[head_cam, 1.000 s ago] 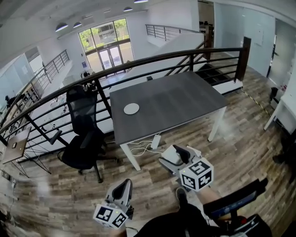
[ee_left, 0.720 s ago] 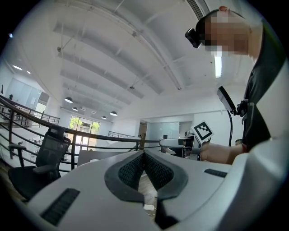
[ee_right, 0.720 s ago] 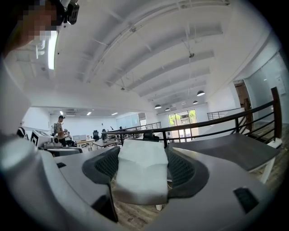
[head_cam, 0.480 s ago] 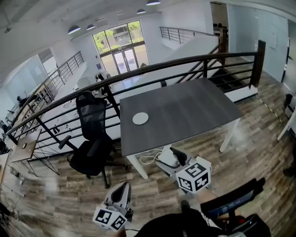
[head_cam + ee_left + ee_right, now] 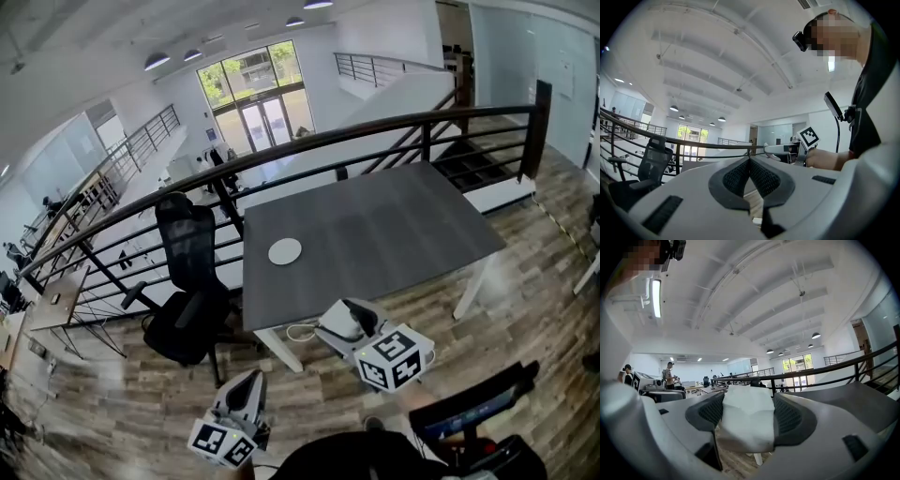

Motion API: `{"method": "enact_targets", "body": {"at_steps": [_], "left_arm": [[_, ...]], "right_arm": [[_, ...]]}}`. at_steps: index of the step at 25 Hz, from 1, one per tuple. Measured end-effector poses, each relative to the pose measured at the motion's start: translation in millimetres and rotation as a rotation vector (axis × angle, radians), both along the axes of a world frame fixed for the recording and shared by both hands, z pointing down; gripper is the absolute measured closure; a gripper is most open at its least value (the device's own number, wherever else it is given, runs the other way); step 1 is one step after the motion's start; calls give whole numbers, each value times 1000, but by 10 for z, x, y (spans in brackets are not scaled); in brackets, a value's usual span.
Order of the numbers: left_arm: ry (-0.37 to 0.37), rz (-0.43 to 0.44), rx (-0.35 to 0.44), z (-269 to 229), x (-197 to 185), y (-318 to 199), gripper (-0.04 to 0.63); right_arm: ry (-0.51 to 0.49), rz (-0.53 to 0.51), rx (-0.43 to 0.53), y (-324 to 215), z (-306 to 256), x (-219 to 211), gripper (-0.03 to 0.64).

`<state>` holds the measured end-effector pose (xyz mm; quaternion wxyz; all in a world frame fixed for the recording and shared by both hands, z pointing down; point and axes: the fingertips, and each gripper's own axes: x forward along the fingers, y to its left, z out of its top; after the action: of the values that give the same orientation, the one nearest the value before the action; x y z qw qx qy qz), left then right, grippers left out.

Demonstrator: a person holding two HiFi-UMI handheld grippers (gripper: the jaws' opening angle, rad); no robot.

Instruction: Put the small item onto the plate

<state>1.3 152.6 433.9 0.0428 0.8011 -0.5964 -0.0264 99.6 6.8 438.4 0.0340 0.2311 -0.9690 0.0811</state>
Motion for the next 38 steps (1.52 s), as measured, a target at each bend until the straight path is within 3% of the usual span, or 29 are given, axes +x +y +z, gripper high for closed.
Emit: {"method": "enact_targets", "body": {"at_steps": [5,15,20,26,30,38], "left_arm": [[-13,10,14,-62,311,-523,592],[-14,-5,-11,-103,325,-477,592],[10,-36,17,-241,282,-395,592],[-8,-71,-7,-60,485,-893,592],[-14,-88,-43,9,414,-959,592],[17,-51,14,-78,86,-1244,592]], "right_arm": [[-2,-15,-7,-517,26,258,282],[-1,-34,-1,-479,3,197,282],[6,-57,-1,-403,-28,138,282],[7,-70,-16,-941,137,342,282],[3,-75,-22,-1024,137,293,282],[20,-49,-32,-1272,168,-41,282]]}}
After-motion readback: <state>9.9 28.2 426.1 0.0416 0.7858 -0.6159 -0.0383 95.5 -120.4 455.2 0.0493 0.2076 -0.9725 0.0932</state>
